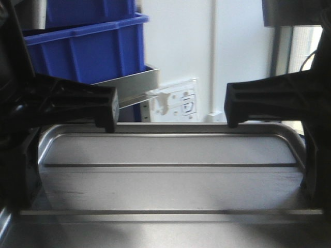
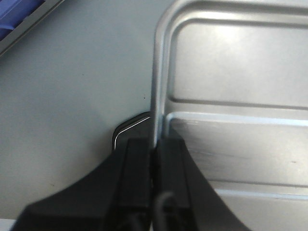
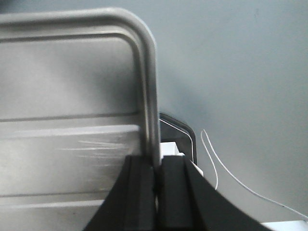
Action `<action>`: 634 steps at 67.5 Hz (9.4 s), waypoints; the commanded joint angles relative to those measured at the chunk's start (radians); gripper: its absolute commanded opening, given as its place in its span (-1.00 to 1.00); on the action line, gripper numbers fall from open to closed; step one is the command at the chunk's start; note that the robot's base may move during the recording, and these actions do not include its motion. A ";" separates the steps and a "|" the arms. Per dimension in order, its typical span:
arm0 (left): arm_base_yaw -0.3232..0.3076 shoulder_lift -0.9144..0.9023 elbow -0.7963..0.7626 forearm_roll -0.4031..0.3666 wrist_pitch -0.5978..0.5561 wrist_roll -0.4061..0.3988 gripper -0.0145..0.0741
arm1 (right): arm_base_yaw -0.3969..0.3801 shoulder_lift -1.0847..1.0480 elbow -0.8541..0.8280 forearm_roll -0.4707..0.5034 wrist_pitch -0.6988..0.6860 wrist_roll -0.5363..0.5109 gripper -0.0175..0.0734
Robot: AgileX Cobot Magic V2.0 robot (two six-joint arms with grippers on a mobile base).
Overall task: Grab silver tray and place in blue box
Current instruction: 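Carry the tray with both grippers up to the blue bin, then raise the held tray with both grippers over the blue bin, then lower the silver tray with both grippers down into the blue bin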
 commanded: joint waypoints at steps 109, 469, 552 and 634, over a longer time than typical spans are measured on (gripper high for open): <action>-0.014 -0.031 -0.032 -0.004 -0.053 -0.010 -0.90 | 0.002 -0.032 -0.032 -0.011 -0.071 0.004 -0.51; 0.518 0.242 -0.735 -0.236 -0.297 0.736 -0.90 | -0.349 0.297 -0.789 -0.076 -0.214 -0.413 -0.51; 0.579 0.427 -0.788 -0.224 -0.285 0.736 -0.90 | -0.430 0.449 -0.789 -0.086 -0.328 -0.413 -0.51; 0.679 0.427 -0.788 -0.216 -0.162 0.769 -0.89 | -0.430 0.449 -0.789 -0.130 -0.258 -0.401 0.14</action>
